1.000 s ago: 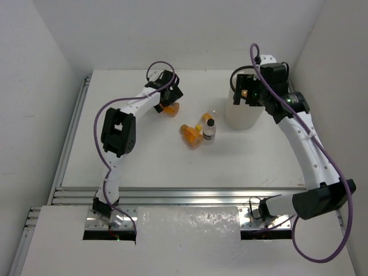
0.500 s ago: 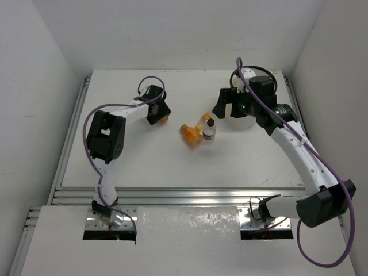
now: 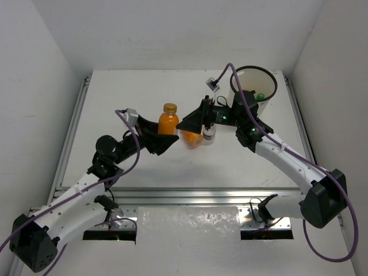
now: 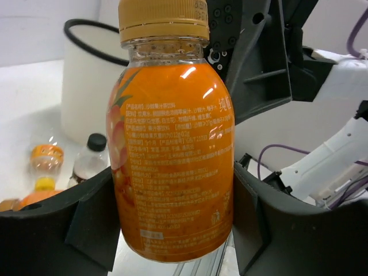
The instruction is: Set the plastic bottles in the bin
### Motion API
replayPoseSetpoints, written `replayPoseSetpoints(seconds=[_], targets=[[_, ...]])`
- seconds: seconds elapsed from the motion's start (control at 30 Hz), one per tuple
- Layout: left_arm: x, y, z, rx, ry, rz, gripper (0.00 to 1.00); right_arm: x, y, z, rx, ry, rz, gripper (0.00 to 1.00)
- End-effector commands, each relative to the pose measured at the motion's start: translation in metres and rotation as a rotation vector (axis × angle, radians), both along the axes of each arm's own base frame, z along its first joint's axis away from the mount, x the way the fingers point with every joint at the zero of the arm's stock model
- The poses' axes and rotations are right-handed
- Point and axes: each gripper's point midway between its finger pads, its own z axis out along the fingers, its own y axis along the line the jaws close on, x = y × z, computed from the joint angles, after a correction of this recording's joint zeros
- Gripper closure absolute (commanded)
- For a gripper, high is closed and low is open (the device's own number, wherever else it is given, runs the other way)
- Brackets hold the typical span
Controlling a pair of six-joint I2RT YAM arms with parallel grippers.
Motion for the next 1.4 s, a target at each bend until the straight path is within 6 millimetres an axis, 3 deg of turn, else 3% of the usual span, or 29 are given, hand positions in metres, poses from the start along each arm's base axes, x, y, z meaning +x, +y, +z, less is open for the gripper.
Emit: replayPoseSetpoints(seconds=[0.0,0.1,0.17,0.3,0.33,0.37,0.4,0.43,0.47,0.5,0.53,0.57,0.6,0.63,0.67,0.7,0.73,0.77,0.83,0.87,0.9,0.93,0.97,1.1,1.17,1.2,1.27,1.37], targets=[[-0.02,-0.021,0.011,0.002,-0.079,-0.168,1.0,-0.018,0.01,0.045,0.141,-0.16,0.067,0.01],[-0.026,-0.028,0.017,-0.011,-0.082,-0.219,1.0,-0.022,0.011,0.05,0.14,-0.197,0.052,0.02],[-0.026,-0.03,0.018,-0.017,-0.079,-0.229,1.0,-0.024,0.011,0.048,0.131,-0.192,0.06,0.11],[-0.015,-0.032,0.021,-0.014,-0.054,-0.198,1.0,-0.033,0.013,0.04,0.119,-0.189,0.092,0.11],[-0.015,-0.033,0.023,-0.017,-0.054,-0.197,0.98,-0.034,0.014,0.038,0.111,-0.192,0.09,0.18],[-0.013,-0.032,0.025,-0.023,-0.053,-0.186,0.92,-0.032,0.015,0.037,0.1,-0.202,0.082,0.38],[-0.01,-0.031,0.027,-0.028,-0.044,-0.169,0.82,-0.03,0.014,0.031,0.078,-0.18,0.08,0.46],[-0.008,-0.03,0.028,-0.031,-0.041,-0.156,0.56,-0.03,0.015,0.028,0.067,-0.178,0.081,0.57],[-0.004,-0.028,0.03,-0.033,-0.041,-0.128,0.41,-0.029,0.014,0.028,0.059,-0.185,0.079,0.98],[0.003,-0.026,0.026,-0.017,-0.001,-0.093,0.17,-0.024,0.011,0.026,0.033,-0.185,0.042,1.0],[0.009,-0.023,0.025,-0.007,0.025,-0.05,0.07,-0.02,0.007,0.027,0.013,-0.195,0.006,1.0],[0.025,-0.014,0.033,-0.009,0.034,0.058,0.01,0.007,-0.004,0.036,-0.03,-0.258,-0.149,1.0],[0.037,-0.004,0.01,0.051,0.151,0.152,0.0,0.015,-0.019,0.033,-0.097,-0.245,-0.241,1.0],[0.059,0.02,0.002,0.064,0.221,0.345,0.0,0.03,-0.034,0.036,-0.145,-0.265,-0.344,1.0],[0.067,0.033,0.004,0.059,0.281,0.434,0.0,0.049,-0.055,0.057,-0.188,-0.312,-0.481,1.0],[0.067,0.051,-0.035,0.16,0.417,0.538,0.0,0.078,-0.099,0.043,-0.336,-0.259,-0.727,1.0],[0.074,0.07,-0.047,0.174,0.473,0.663,0.0,0.091,-0.124,0.062,-0.368,-0.27,-0.855,1.0],[0.074,0.078,-0.054,0.197,0.502,0.706,0.0,0.111,-0.167,0.061,-0.424,-0.237,-1.002,1.0],[0.072,0.08,-0.077,0.269,0.559,0.716,0.0,0.135,-0.211,0.046,-0.521,-0.161,-1.138,1.0],[0.075,0.073,-0.087,0.293,0.58,0.699,0.0,0.148,-0.244,0.056,-0.541,-0.159,-1.238,1.0],[0.077,0.069,-0.093,0.302,0.603,0.69,0.0,0.157,-0.264,0.057,-0.571,-0.151,-1.303,1.0],[0.078,0.065,-0.097,0.287,0.646,0.689,0.0,0.173,-0.276,0.043,-0.631,-0.121,-1.331,0.99],[0.081,0.062,-0.097,0.282,0.683,0.698,0.0,0.18,-0.298,0.054,-0.647,-0.115,-1.393,0.99],[0.093,0.046,-0.119,0.269,0.85,0.743,0.0,0.211,-0.326,0.037,-0.729,-0.034,-1.416,0.84],[0.101,0.044,-0.115,0.236,0.917,0.804,0.0,0.223,-0.325,0.023,-0.754,0.015,-1.37,0.06],[0.106,0.042,-0.124,0.253,0.944,0.827,0.0,0.225,-0.325,0.023,-0.759,0.026,-1.363,0.01],[0.11,0.038,-0.124,0.23,1.001,0.863,0.0,0.226,-0.317,0.023,-0.745,0.039,-1.321,0.01],[0.117,0.031,-0.145,0.238,1.077,0.905,0.0,0.216,-0.313,0.03,-0.696,0.016,-1.317,0.01]])
